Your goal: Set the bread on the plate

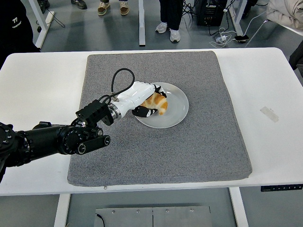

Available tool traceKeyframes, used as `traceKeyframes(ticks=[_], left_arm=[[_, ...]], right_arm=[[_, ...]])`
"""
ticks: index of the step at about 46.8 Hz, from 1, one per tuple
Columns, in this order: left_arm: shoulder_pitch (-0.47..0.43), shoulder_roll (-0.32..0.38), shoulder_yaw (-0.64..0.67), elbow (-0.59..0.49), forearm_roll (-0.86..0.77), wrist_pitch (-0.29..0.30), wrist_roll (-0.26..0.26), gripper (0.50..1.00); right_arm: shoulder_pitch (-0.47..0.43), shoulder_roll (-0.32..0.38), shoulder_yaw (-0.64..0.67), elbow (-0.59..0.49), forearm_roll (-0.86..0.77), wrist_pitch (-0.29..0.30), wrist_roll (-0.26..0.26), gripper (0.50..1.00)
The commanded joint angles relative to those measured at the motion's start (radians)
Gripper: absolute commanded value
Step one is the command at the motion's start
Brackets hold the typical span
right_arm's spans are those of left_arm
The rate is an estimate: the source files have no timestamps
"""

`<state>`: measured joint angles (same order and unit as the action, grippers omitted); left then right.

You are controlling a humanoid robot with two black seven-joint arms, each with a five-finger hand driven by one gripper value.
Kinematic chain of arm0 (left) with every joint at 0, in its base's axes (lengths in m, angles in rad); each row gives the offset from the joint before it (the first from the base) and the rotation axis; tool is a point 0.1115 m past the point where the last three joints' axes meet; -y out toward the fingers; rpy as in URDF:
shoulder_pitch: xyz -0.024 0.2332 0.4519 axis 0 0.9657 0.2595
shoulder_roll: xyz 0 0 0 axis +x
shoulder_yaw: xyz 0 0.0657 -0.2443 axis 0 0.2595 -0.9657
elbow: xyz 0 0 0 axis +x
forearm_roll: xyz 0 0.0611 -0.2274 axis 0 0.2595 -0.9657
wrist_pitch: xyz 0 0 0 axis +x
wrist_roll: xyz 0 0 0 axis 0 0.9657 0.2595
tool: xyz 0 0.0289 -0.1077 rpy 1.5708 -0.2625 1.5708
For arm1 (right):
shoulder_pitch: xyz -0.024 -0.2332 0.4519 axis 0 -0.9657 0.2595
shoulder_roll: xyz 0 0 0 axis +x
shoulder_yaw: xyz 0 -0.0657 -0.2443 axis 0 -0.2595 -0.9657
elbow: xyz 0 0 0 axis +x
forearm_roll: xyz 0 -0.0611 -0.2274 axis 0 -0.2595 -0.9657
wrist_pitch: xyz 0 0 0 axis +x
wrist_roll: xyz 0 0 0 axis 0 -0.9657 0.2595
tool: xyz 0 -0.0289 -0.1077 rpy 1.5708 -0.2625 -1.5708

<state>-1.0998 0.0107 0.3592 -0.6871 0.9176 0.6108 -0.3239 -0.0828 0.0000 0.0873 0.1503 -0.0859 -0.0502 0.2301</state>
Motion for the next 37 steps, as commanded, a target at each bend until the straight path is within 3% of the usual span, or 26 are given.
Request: traceKeyframes(ticks=[1,4,8,9,13,32,37], left_arm=[[0.003,0.000,0.000,0.000,0.000,0.000,0.000,0.516],[0.006,0.000,0.000,0.000,0.000,0.000,-0.001,0.599],[0.006,-0.001,-0.002,0.000,-0.005,0.000,-0.001,0.840],[0.006,-0.003,-0.002,0.000,-0.005,0.000,-0.001,0.881],[0.006,-0.008,-0.003,0.000,-0.010,0.000,-0.001,0.949],[-0.008,-0.006,-0.009,-0.022,-0.011,0.000,-0.004,0.971],[-0.015,0.006,-0.012,-0.064,-0.011,0.000,-0.055,0.971]], right_arm=[[0.000,0.000,0.000,0.000,0.000,0.000,0.000,1.000],[0.000,0.000,0.000,0.000,0.000,0.000,0.000,1.000],[0.000,0.000,0.000,0.000,0.000,0.000,0.000,1.000],[0.000,0.000,0.000,0.000,0.000,0.000,0.000,1.000],[0.000,0.000,0.000,0.000,0.000,0.000,0.000,1.000],[0.000,0.000,-0.001,0.000,0.000,0.000,0.000,1.000],[0.000,0.000,0.000,0.000,0.000,0.000,0.000,1.000]])
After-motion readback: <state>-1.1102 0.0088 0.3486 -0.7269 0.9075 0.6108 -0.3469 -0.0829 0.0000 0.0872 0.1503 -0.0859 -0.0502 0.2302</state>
